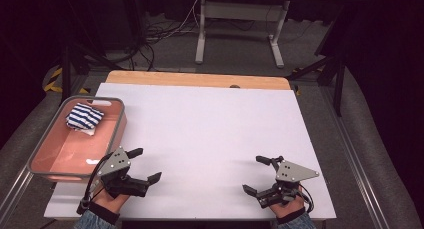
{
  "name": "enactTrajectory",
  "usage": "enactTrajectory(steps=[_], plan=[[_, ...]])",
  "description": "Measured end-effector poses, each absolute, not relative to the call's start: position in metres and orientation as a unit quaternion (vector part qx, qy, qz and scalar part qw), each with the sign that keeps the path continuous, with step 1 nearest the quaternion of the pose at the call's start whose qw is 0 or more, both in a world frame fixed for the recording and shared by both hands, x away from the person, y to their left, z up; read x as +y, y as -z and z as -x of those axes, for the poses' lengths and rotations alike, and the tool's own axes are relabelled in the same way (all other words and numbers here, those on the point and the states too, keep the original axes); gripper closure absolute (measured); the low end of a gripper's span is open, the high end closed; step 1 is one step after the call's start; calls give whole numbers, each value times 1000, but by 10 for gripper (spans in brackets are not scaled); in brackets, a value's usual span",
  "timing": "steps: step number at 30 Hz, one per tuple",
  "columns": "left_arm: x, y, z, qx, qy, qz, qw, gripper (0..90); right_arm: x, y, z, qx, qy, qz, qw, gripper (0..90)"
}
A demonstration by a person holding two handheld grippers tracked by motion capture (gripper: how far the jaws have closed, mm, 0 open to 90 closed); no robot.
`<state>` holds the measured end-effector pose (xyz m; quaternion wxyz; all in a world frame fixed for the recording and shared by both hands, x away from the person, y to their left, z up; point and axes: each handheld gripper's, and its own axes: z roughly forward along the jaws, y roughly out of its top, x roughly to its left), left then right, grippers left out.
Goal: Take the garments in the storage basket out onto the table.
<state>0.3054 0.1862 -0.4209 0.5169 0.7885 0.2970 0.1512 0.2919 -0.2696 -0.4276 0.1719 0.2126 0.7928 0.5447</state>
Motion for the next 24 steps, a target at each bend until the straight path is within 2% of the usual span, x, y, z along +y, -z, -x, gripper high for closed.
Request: enactTrajectory(steps=[11, 19, 24], plan=[[185, 403, -314, 273, -151, -809, 497, 21, -269, 428, -292, 793, -544, -215, 171, 19], [191, 394, -323, 277, -126, -814, 494, 14, -269, 428, -292, 793, -543, -215, 172, 19], [195, 386, -325, 278, -136, -816, 488, 14, -269, 428, -292, 793, -543, -214, 172, 19]])
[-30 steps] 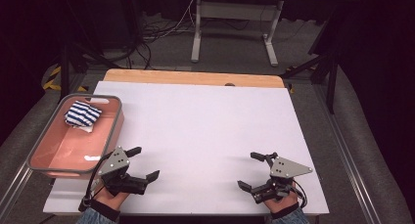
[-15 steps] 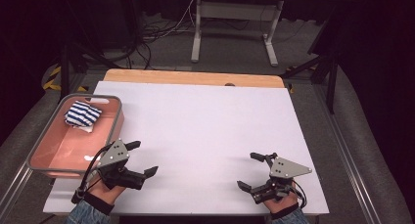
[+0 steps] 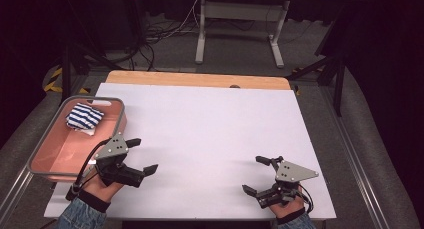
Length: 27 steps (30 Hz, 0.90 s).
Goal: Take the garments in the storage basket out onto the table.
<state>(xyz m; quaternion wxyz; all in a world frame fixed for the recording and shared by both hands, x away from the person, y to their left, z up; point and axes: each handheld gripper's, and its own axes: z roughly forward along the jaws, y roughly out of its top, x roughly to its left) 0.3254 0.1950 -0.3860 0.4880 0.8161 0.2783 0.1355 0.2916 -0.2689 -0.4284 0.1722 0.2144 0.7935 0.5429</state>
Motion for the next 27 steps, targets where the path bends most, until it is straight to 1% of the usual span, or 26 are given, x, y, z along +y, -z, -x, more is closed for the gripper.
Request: enactTrajectory(steps=[15, 19, 23, 27], plan=[[207, 367, -337, 276, -161, -833, 453, 15, -268, 429, -292, 796, -538, -214, 174, 20], [211, 364, -342, 273, -155, -833, 456, 14, -267, 430, -293, 798, -536, -215, 171, 20], [214, 361, -345, 276, -159, -834, 450, 14, -266, 430, -292, 799, -535, -213, 173, 20], [219, 359, -352, 276, -146, -837, 449, 3, -266, 430, -293, 800, -534, -213, 172, 21]])
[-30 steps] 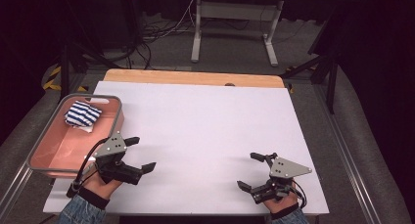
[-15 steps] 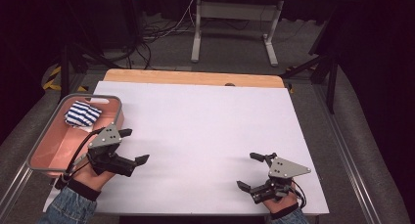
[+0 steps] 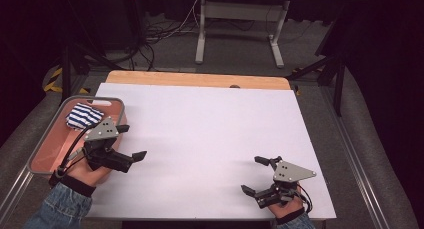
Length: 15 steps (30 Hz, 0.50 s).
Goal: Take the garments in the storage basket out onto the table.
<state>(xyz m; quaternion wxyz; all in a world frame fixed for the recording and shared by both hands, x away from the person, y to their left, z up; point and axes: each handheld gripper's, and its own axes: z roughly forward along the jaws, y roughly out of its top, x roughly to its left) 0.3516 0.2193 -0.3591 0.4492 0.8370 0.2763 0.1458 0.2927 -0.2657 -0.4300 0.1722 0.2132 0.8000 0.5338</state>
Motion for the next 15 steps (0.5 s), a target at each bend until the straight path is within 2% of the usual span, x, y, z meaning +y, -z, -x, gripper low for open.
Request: enactTrajectory(steps=[15], plan=[[239, 350, -370, 319, -147, -835, 424, 7, -264, 431, -293, 802, -533, -211, 169, 21]])
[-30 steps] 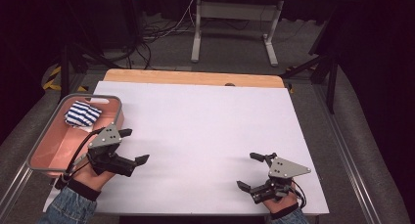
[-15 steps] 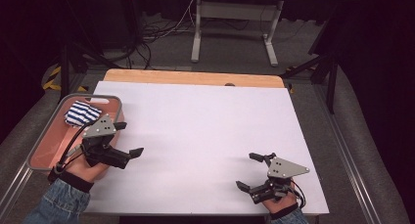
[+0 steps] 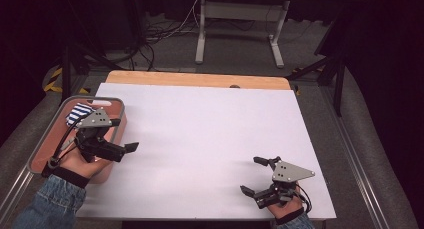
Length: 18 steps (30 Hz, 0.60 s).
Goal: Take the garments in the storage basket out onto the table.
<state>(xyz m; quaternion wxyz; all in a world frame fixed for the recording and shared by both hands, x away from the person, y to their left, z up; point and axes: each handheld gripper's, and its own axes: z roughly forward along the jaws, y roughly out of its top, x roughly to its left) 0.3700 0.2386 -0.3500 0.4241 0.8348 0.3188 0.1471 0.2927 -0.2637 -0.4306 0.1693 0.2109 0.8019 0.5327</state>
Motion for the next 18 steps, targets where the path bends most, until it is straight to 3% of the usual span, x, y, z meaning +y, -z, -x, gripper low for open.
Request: enactTrajectory(steps=[18], plan=[[260, 348, -398, 387, -191, -815, 386, 24, -264, 431, -293, 802, -533, -213, 166, 21]])
